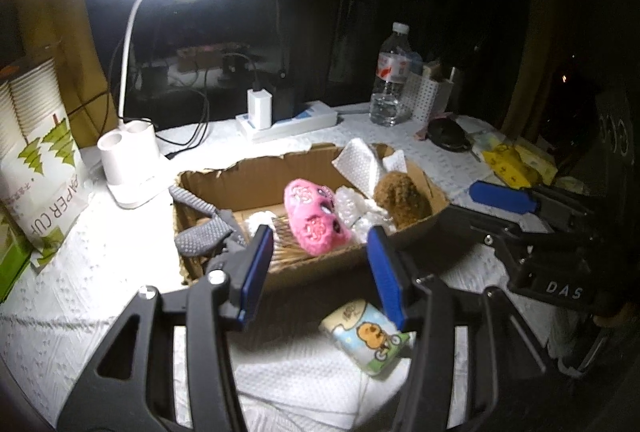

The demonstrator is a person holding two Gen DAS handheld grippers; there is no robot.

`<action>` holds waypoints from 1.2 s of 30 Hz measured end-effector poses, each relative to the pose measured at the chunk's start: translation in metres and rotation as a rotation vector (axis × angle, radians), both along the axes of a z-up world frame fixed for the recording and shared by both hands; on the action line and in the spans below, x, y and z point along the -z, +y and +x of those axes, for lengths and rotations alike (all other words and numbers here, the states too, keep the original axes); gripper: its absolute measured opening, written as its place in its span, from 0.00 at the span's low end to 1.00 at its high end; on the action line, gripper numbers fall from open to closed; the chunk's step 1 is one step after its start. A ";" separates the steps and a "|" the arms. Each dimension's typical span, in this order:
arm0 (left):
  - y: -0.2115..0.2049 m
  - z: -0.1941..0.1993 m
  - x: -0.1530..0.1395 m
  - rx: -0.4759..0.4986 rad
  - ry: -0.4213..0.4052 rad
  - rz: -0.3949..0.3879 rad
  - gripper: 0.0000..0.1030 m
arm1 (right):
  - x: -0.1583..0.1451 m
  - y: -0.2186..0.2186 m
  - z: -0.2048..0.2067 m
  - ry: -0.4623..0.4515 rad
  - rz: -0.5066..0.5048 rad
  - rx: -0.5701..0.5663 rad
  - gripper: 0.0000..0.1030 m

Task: Organize soft objects
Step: 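Lower both toys into the box and open both tools, then withdraw both tools toward the tissue pack and white paper towel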

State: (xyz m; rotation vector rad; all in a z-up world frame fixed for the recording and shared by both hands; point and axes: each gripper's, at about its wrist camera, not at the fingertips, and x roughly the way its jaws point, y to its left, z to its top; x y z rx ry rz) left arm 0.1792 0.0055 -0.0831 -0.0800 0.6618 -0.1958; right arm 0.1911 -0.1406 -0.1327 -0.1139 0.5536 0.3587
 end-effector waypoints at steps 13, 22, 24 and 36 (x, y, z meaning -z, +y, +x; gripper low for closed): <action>0.008 -0.032 0.007 -0.013 0.001 -0.016 0.52 | 0.011 0.010 -0.030 0.006 -0.018 -0.007 0.54; 0.018 -0.050 0.025 -0.029 0.027 -0.046 0.71 | 0.030 0.017 -0.043 0.035 -0.030 -0.009 0.54; 0.019 -0.053 0.029 -0.032 0.034 -0.045 0.71 | 0.035 0.019 -0.045 0.044 -0.033 -0.012 0.54; 0.036 -0.061 0.058 -0.067 0.089 -0.049 0.71 | 0.060 0.038 -0.040 0.096 -0.046 -0.041 0.54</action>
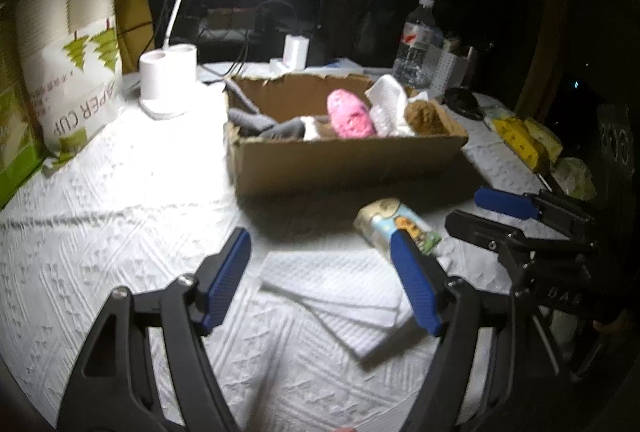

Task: Organize soft objects
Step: 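Withdraw both tools toward the tissue pack and white paper towel, then grasp the white paper towel with the left tool while the right tool grasps the cartoon tissue pack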

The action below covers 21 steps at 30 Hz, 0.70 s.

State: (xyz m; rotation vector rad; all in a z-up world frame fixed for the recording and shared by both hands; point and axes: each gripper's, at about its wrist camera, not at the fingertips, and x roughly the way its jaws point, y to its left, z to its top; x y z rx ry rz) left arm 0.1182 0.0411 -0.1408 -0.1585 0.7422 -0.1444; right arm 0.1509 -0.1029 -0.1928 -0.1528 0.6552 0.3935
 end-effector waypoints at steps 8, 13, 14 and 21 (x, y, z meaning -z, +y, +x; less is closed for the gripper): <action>0.013 0.003 0.014 -0.029 0.033 -0.009 0.71 | 0.015 0.016 0.015 0.040 -0.008 -0.020 0.55; 0.019 0.007 0.021 -0.040 0.057 -0.009 0.71 | 0.024 0.023 0.024 0.068 -0.011 -0.029 0.55; 0.019 0.008 0.022 -0.040 0.060 -0.009 0.71 | 0.026 0.023 0.026 0.072 -0.012 -0.030 0.55; 0.011 0.013 0.025 -0.026 0.076 0.005 0.71 | 0.038 0.021 0.032 0.127 -0.013 -0.054 0.48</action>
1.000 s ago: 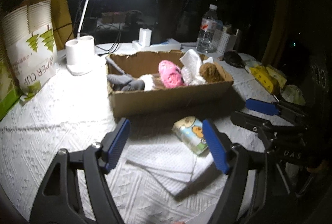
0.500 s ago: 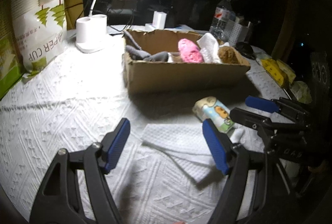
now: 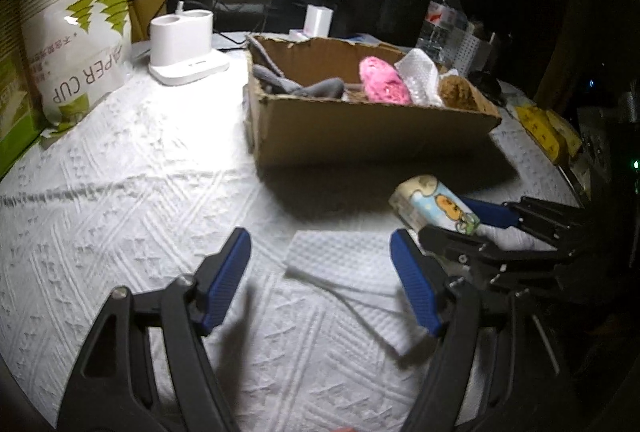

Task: Organize soft objects
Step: 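Grasp the white paper towel with the left tool while the right tool grasps the cartoon tissue pack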

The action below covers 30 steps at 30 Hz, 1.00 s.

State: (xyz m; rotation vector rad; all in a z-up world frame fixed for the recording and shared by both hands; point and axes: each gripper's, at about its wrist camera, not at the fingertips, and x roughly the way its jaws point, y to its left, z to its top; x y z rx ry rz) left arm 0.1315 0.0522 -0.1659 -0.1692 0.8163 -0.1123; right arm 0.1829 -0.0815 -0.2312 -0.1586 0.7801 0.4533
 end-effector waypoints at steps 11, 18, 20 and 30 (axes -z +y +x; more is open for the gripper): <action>-0.048 0.008 0.005 0.103 0.034 0.050 0.71 | -0.019 -0.042 -0.007 -0.063 0.067 0.059 0.48; -0.080 0.015 0.018 0.152 0.078 0.181 0.71 | -0.018 -0.070 -0.009 -0.062 0.102 0.099 0.48; -0.082 0.016 0.019 0.155 0.078 0.191 0.71 | -0.018 -0.075 -0.010 -0.062 0.112 0.105 0.48; -0.091 0.008 0.015 0.221 0.055 0.195 0.16 | -0.022 -0.085 -0.012 -0.076 0.141 0.110 0.48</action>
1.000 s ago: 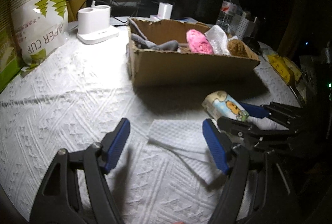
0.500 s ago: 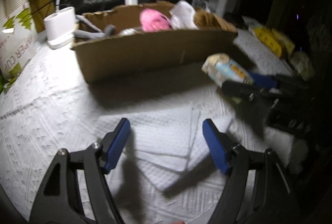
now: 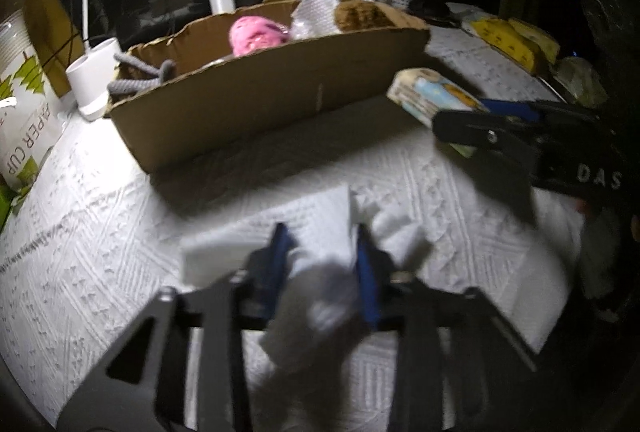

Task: Organize soft objects
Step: 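Grasp the white paper towel with the left tool while the right tool grasps the cartoon tissue pack, then carry the paper towel and tissue pack over the box with both tools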

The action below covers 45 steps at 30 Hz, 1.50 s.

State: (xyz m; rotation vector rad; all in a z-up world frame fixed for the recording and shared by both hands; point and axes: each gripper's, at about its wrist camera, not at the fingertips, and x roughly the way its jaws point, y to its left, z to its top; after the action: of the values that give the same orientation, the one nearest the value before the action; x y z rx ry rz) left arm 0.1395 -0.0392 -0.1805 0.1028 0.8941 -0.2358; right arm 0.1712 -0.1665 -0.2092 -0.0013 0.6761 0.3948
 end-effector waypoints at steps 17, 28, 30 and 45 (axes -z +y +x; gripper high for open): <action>0.014 -0.010 -0.046 0.005 -0.089 -0.089 0.09 | -0.025 -0.006 -0.008 -0.053 -0.003 0.022 0.48; 0.034 -0.002 -0.077 -0.028 -0.161 -0.125 0.09 | -0.047 -0.004 -0.005 -0.092 -0.014 0.020 0.48; 0.037 0.000 -0.081 -0.029 -0.169 -0.129 0.09 | -0.051 -0.003 -0.004 -0.098 -0.017 0.019 0.48; 0.055 0.025 -0.109 -0.053 -0.233 -0.138 0.10 | -0.076 0.008 0.016 -0.131 -0.030 0.005 0.48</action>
State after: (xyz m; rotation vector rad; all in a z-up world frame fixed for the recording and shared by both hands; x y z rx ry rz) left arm 0.1641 0.0156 -0.0716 -0.0212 0.6458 -0.2304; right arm 0.1873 -0.1584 -0.1337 -0.0529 0.5528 0.3763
